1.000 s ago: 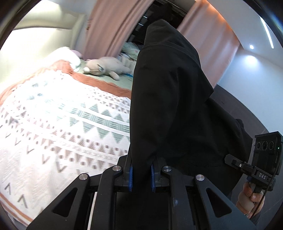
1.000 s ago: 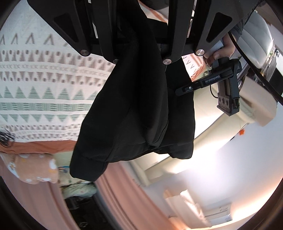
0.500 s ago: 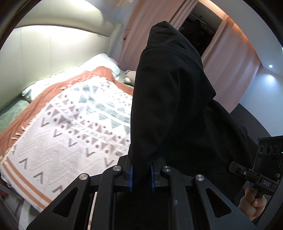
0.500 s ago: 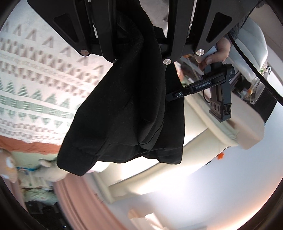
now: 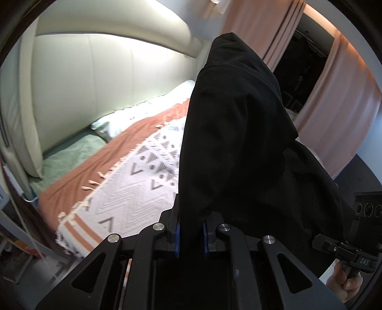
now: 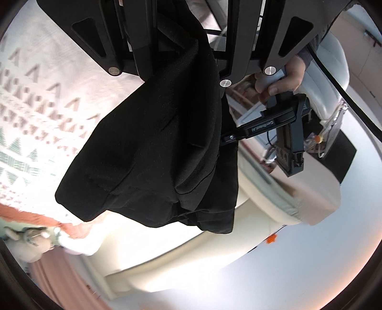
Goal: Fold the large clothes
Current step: 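Lift the folded jacket with both tools and carry it toward the headboard, then lower the folded jacket onto the bed corner by the headboard with both tools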
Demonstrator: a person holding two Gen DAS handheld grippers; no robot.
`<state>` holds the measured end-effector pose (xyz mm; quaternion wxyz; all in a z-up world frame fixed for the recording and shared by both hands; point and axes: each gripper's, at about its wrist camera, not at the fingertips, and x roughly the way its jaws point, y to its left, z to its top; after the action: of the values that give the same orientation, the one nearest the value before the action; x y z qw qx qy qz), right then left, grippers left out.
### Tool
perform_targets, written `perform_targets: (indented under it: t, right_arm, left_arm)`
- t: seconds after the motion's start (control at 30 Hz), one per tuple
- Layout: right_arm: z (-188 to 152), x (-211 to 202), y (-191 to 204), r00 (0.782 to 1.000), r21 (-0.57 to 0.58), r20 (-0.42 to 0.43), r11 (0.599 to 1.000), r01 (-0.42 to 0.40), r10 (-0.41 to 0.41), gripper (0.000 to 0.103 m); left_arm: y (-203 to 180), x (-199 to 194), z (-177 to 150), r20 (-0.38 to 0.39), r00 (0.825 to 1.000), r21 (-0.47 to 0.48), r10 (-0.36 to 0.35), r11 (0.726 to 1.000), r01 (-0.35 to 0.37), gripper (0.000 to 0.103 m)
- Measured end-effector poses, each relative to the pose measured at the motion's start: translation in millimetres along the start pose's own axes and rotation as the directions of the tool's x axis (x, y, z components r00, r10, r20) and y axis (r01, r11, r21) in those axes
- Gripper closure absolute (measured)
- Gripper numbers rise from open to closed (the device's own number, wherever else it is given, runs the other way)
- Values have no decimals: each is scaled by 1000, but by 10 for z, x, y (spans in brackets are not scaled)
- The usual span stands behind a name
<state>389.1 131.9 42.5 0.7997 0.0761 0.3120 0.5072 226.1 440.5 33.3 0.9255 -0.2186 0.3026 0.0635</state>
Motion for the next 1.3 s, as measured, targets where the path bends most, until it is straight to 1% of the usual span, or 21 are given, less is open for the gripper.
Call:
perform_targets:
  t: [0.13,0.2,0.27,0.37,0.4,0.47,0.57,0.67,0.8,0.87,1.03,1.1,1.17,1.2,1.23,1.27,1.3]
  right_arm:
    - [18,219,-35,998,8,-24,998,-65,65,92]
    - [37,332,-73,994,25,-31,995,-100,101,92]
    - [24,419,-131,989,49,-33,989,-140,142,92]
    - [2,575,-226,981,82,-38,979,-187,191,92]
    - [4,600,-316,978,98,-41,975,-199,204,92]
    - [21,675,-467,973,126,-47,968,-217,224,92]
    - [43,807,-749,967,169,-56,957,-238,250,92]
    - [54,902,-1088,965,208,-66,949,-236,255,92]
    - [74,1065,-1655,969,278,-63,937,-214,240,92]
    - [94,1102,-1927,973,305,-60,933,-194,222,92]
    - [182,1044,-2331,984,297,-65,945,-140,167,92]
    - [187,993,-2461,988,296,-63,948,-114,138,92]
    - [157,948,-2601,994,307,-59,949,-68,90,92]
    - [140,942,-2689,997,316,-70,949,-15,39,88]
    - [113,956,-2797,995,328,-96,943,47,-16,87]
    - [75,979,-2895,992,344,-121,935,86,-47,86]
    - [24,1013,-3022,986,366,-153,923,120,-68,81]
  left_arm:
    - [192,-91,104,10,998,-8,67,998,-67,89]
    - [234,-154,102,14,995,-2,97,995,-97,89]
    - [253,-181,80,12,993,0,119,993,-119,89]
    - [367,-116,115,-2,987,4,158,987,-158,89]
    - [367,-170,120,-8,986,6,168,986,-168,89]
    - [400,-90,151,-23,982,9,185,983,-185,89]
    - [493,197,211,-49,978,17,203,979,-203,89]
    - [554,533,244,-78,972,22,223,975,-222,89]
    - [661,1042,273,-130,964,16,231,973,-231,89]
    - [687,1241,303,-142,963,19,230,973,-229,90]
    - [604,1577,401,-170,957,36,234,972,-231,90]
    - [528,1685,437,-194,949,46,248,969,-244,89]
    - [484,1839,425,-245,936,52,252,968,-247,89]
    - [480,1919,394,-276,928,54,250,968,-244,85]
    - [488,1979,346,-302,922,51,243,970,-239,83]
    - [495,2011,276,-319,917,46,240,970,-238,76]
    - [510,2016,222,-322,913,47,252,967,-251,66]
